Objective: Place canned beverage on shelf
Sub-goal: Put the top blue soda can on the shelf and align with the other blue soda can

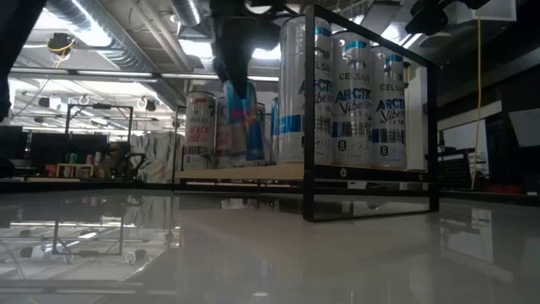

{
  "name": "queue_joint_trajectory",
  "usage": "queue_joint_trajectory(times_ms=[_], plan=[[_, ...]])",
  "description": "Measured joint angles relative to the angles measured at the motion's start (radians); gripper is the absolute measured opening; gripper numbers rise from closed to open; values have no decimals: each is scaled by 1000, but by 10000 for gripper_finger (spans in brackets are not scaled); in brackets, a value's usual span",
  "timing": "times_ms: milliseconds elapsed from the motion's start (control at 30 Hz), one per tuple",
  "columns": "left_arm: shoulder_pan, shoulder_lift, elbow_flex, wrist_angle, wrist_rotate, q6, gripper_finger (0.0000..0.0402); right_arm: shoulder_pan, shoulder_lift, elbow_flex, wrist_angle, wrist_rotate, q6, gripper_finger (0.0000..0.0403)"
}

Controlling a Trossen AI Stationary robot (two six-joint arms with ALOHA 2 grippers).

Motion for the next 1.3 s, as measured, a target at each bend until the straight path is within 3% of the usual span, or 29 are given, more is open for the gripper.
queue_joint_trajectory(times_ms=[233,900,1300], plan=[[6,85,72,-12,2,29,220,0,0,0,0,0,0,392],[14,89,73,-11,2,52,221,0,0,0,-1,0,0,392],[14,92,71,6,-3,45,267,0,0,0,-1,0,0,392]])
